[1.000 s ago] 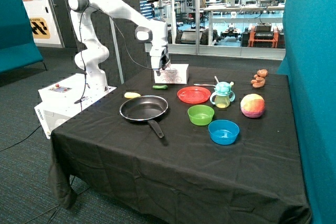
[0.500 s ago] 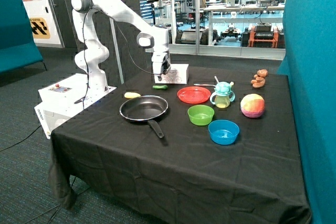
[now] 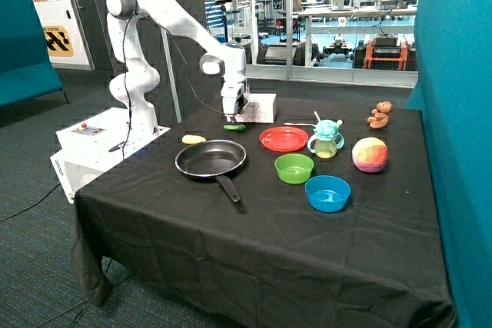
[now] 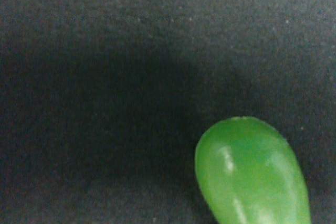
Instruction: Cook the vegetables
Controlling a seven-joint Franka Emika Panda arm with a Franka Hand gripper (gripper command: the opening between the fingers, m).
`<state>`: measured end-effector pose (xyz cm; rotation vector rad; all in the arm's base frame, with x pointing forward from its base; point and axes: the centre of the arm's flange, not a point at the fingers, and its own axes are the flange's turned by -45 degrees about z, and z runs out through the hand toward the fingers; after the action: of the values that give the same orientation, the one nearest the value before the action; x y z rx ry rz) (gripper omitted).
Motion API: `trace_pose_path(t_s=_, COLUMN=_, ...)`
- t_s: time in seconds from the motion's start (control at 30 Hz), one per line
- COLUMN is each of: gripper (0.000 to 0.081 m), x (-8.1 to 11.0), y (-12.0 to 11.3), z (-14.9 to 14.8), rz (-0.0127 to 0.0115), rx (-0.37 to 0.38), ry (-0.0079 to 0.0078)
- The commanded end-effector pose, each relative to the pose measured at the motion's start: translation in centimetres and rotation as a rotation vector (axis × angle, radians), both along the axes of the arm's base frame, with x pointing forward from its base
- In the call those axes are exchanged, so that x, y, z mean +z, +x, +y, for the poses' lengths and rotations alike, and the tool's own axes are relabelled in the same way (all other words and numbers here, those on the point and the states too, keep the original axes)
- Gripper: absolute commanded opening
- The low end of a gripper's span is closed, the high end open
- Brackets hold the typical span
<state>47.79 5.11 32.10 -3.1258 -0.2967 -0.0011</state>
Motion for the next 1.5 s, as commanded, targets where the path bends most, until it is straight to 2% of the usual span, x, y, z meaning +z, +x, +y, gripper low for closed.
trace_pose_path(t_s=0.0, gripper=0.0416, x=-1.4, y=0.1, z=-0.5, rz=0.0005, rx=-0.008, ry=-0.0018)
trace_pose_path(t_s=1.47, gripper=0.0400, x=-4.5, y=-0.7, z=-1.5, rz=0.0005, rx=-0.003, ry=-0.0018)
